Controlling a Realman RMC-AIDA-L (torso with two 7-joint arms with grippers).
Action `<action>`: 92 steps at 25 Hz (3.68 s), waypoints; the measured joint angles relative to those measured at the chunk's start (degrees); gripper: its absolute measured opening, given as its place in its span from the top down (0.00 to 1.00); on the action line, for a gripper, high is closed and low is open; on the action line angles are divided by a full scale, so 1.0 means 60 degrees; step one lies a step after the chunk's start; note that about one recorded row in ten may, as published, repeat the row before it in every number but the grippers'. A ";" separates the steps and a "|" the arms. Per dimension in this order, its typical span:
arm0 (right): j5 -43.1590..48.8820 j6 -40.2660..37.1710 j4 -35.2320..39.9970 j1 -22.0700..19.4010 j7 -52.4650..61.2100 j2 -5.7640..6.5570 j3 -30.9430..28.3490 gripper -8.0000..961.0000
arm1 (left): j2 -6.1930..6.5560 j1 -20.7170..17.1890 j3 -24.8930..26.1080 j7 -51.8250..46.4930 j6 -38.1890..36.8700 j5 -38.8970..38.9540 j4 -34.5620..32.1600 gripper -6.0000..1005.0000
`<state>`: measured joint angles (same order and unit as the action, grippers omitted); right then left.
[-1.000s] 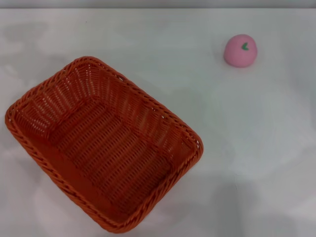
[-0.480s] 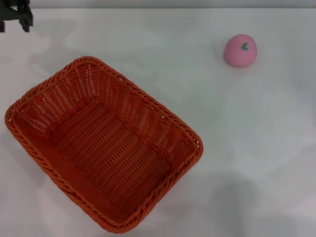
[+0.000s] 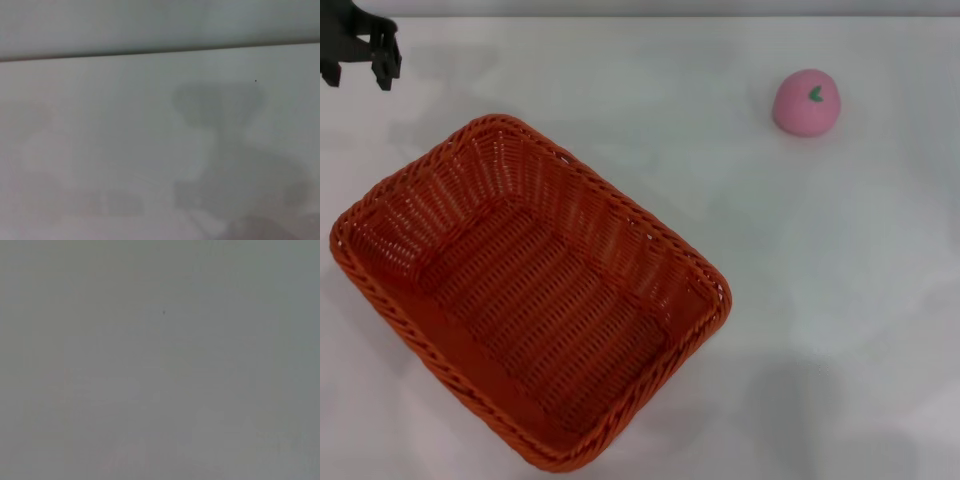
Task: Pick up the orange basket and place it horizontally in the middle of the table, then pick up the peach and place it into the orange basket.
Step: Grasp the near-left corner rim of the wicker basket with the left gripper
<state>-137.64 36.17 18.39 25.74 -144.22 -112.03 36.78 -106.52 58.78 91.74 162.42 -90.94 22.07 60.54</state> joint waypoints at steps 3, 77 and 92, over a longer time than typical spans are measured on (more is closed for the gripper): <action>0.0000 -0.0040 -0.0001 0.0032 0.0000 0.0009 -0.0006 0.10 | -0.0004 0.0079 -0.0106 0.0000 0.0013 0.0004 0.0071 0.50; -0.0098 -0.0506 0.0010 0.0269 0.0000 0.0016 -0.0050 0.10 | -0.0378 -0.0166 -0.4396 0.0015 0.0439 0.1327 0.1047 0.27; -0.0082 -0.0506 0.0010 0.0280 -0.0001 0.0009 -0.0021 0.10 | -0.0413 -0.0341 -0.5027 0.0014 0.0694 0.0941 0.0923 0.27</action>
<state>-138.13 33.13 18.45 27.42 -144.23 -111.97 36.65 -109.00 56.74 61.58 162.51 -86.77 27.72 66.07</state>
